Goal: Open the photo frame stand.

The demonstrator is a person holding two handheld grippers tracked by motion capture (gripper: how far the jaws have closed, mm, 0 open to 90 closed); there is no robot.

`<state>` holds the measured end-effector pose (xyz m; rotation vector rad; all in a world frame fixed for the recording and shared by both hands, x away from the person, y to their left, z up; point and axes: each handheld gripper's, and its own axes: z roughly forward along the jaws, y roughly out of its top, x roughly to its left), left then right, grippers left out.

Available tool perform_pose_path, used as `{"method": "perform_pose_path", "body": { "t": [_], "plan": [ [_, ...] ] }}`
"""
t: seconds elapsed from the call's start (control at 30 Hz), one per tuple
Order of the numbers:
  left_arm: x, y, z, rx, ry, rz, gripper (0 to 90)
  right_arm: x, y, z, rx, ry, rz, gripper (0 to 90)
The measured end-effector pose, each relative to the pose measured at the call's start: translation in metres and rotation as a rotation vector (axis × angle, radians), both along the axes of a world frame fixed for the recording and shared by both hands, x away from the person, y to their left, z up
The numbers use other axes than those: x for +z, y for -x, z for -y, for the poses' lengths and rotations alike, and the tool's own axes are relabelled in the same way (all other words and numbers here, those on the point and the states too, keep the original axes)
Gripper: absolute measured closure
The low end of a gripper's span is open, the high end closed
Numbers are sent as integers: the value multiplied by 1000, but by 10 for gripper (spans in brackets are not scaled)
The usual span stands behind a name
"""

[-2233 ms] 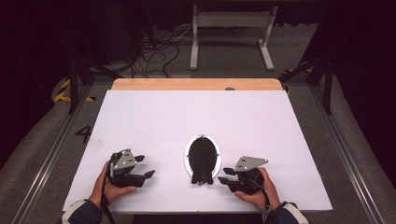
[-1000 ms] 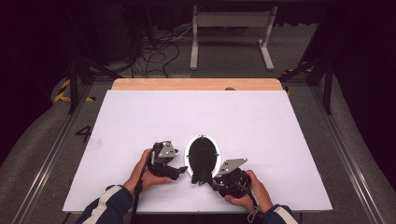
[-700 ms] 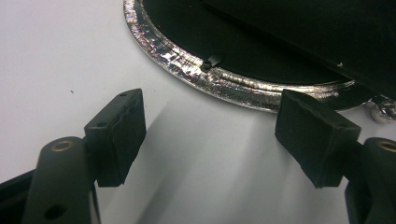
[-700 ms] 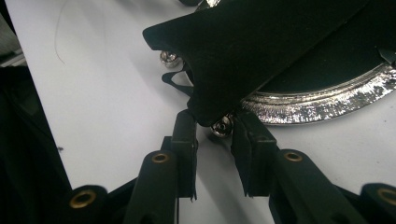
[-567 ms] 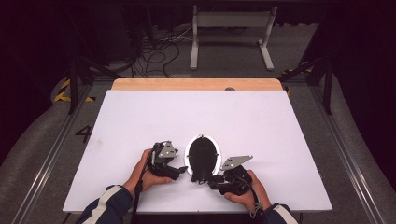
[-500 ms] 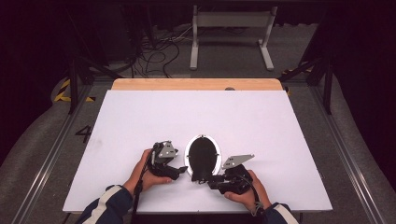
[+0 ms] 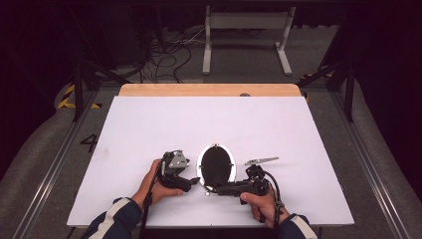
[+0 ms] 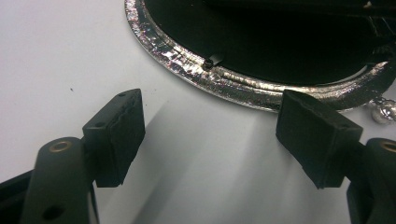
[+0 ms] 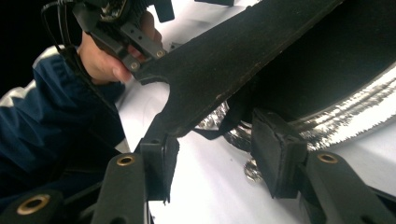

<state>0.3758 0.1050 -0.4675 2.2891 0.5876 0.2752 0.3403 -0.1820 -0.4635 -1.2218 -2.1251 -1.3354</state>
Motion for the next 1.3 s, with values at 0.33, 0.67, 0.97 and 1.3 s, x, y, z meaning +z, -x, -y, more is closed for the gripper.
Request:
{"method": "perform_pose_path", "body": {
  "t": [0.33,0.67,0.97,1.3],
  "plan": [
    [0,1,0,0,-4,5,244,0,-7,4,5,12,28,497],
    [0,2,1,5,-6,10,244,2,-1,-1,141,55,108,409],
    [1,2,1,3,-9,13,242,-4,-11,5,26,-63,20,499],
    [0,0,1,-5,-10,13,227,-10,-27,3,-43,-121,-55,540]
  ]
}}
